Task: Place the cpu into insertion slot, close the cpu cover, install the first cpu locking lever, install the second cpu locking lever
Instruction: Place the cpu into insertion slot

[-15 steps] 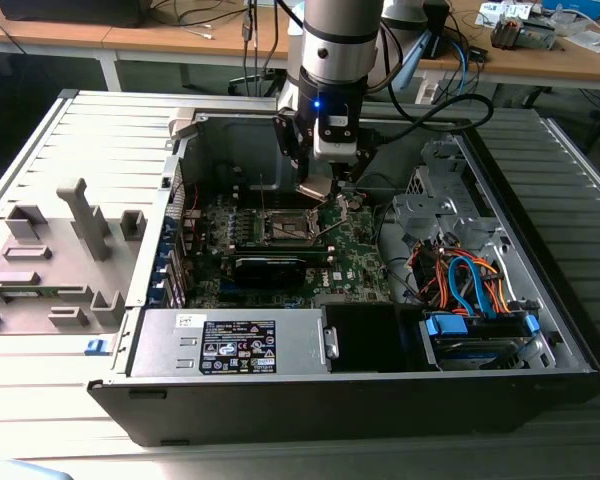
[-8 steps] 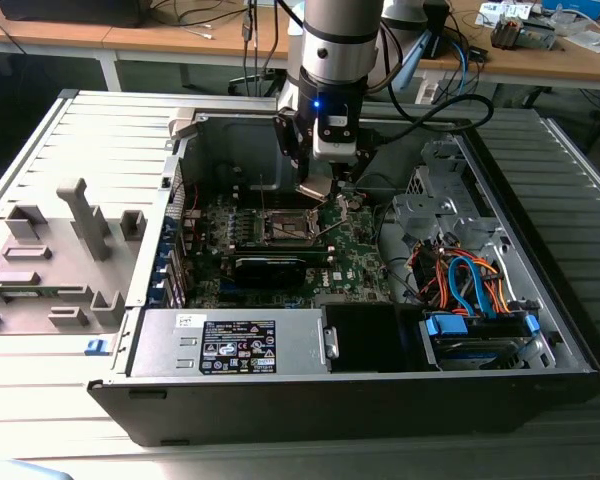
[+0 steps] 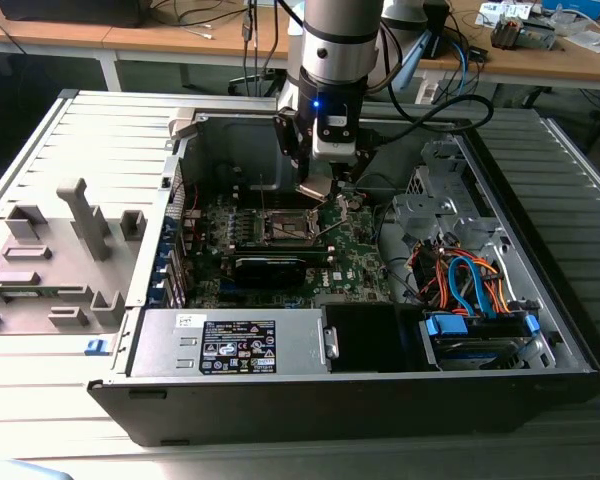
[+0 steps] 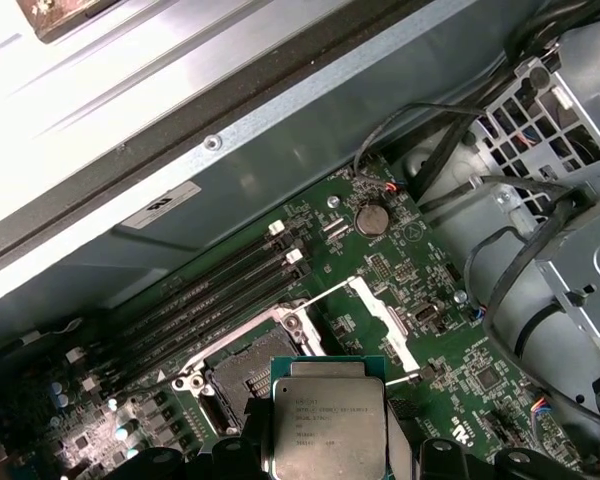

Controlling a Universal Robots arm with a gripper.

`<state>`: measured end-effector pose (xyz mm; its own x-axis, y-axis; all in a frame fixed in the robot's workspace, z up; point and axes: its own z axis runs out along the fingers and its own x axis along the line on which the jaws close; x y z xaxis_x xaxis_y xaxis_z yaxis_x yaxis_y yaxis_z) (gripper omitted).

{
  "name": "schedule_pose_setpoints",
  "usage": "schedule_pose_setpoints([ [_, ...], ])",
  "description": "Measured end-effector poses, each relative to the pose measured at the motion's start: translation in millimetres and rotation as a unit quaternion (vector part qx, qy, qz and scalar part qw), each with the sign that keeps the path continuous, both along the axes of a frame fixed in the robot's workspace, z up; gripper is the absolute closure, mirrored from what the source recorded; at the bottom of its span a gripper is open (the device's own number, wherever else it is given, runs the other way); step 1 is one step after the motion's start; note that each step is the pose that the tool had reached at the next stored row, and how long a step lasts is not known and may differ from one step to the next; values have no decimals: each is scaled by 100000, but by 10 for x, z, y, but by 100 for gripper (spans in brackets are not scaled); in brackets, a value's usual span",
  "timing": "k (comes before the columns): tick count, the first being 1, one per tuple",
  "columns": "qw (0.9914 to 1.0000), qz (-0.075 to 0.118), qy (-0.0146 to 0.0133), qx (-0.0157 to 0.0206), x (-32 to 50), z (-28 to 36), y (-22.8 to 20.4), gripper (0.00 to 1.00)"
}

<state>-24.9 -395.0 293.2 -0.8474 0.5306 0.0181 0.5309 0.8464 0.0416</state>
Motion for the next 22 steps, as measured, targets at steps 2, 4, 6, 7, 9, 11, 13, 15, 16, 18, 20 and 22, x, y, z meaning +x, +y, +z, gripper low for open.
schedule_pose_setpoints([
  [2, 100000, -101, -1, 0, 0, 0, 0, 45],
  [4, 100000, -250, -1, 6, 0, 0, 0, 45],
  [6, 99999, -336, -2, 2, 0, 0, 0, 45],
  [7, 99999, -375, -1, 2, 0, 0, 0, 45],
  [9, 99999, -460, 2, -6, 0, 0, 0, 45],
  [11, 99998, -551, 0, 2, 0, 0, 0, 45],
  [13, 99998, -637, -2, 0, 0, 0, 0, 45],
  [15, 99997, -805, -1, 1, 0, 0, 0, 45],
  [16, 99996, -886, -2, -2, 0, 0, 0, 45],
  [18, 99995, -1010, 1, -1, 0, 0, 0, 45],
  [20, 99994, -1114, -1, -1, 0, 0, 0, 45],
  [22, 99992, -1228, -1, 0, 0, 0, 0, 45],
])
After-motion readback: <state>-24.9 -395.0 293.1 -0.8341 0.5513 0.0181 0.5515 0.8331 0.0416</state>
